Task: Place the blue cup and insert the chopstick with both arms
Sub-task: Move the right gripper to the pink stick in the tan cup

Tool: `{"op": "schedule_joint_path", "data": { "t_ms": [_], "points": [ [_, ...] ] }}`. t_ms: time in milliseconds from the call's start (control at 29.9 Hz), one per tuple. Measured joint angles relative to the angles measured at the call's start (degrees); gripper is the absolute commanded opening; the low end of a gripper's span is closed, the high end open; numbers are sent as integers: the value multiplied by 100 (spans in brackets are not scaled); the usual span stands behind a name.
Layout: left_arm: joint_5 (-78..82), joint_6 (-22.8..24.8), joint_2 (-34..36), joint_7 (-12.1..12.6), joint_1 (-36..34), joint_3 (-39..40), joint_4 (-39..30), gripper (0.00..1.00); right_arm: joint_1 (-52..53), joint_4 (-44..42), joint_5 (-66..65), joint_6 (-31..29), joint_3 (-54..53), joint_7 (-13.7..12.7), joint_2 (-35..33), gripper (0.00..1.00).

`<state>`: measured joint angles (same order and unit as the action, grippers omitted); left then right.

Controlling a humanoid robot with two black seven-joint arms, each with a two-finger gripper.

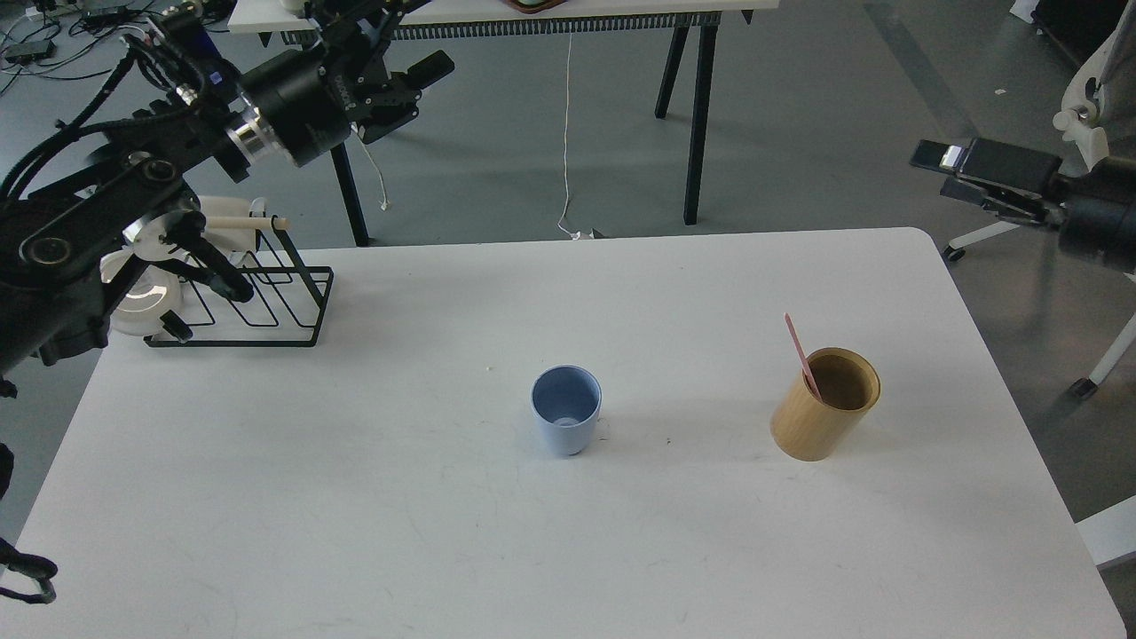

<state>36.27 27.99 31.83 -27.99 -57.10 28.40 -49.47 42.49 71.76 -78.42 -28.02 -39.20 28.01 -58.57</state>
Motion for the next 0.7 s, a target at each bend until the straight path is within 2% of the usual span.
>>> {"op": "schedule_joint_path", "data": {
  "t_ms": [167, 301, 468, 702],
  "points": [
    [-50, 0, 209, 0, 182, 93, -7, 94, -78, 657, -1830, 7, 364, 0, -38, 98],
    [-48, 0, 233, 0, 269, 95, -11, 94, -83, 863, -2815, 465, 778, 0, -32, 98],
    [-42, 0, 188, 0, 286, 96, 11, 94, -100, 885, -3309, 929, 1018, 0, 85, 98],
    [-19, 1, 88, -1, 324, 96, 50, 95, -142, 687, -3373, 1577, 1336, 0, 604, 97]
  ]
}}
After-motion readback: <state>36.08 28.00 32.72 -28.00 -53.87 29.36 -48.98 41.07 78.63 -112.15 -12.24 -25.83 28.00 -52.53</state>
